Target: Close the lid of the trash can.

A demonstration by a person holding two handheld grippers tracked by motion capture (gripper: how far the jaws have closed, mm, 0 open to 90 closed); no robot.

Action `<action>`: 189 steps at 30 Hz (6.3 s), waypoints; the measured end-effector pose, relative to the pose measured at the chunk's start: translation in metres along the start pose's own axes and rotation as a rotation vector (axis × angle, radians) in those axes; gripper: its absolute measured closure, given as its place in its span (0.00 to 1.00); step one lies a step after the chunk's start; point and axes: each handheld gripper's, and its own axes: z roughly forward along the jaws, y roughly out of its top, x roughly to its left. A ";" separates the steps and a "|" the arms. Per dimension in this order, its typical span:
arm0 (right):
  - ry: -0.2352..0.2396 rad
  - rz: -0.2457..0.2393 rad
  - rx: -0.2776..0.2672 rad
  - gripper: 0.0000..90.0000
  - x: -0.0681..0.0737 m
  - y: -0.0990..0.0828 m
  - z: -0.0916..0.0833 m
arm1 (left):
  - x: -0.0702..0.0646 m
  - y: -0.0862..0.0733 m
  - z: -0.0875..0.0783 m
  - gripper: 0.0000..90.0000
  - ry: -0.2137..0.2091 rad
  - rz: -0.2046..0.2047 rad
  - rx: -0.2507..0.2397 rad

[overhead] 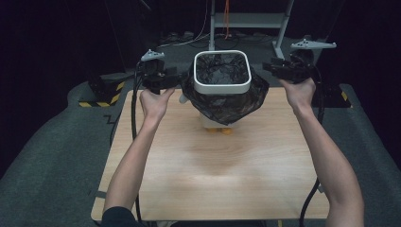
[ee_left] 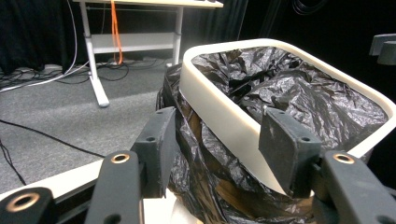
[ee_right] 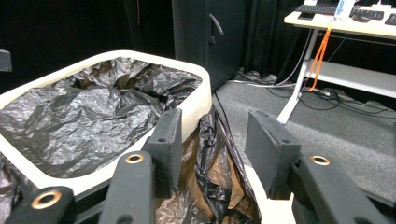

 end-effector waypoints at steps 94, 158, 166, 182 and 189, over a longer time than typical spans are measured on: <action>0.021 0.059 -0.097 0.53 -0.003 -0.077 -0.094 | 0.004 -0.061 -0.048 0.38 -0.057 -0.027 -0.016; 0.005 0.093 -0.011 0.54 0.002 -0.142 -0.067 | 0.012 -0.140 -0.011 0.39 -0.076 -0.099 0.071; 0.013 0.102 0.008 0.54 0.005 -0.152 -0.058 | 0.015 -0.149 -0.009 0.39 -0.069 -0.102 0.078; 0.014 0.108 0.049 0.53 0.010 -0.168 -0.046 | 0.021 -0.168 -0.001 0.39 -0.059 -0.129 0.105; 0.013 0.102 0.067 0.53 0.013 -0.175 -0.038 | 0.020 -0.176 0.003 0.39 -0.048 -0.136 0.114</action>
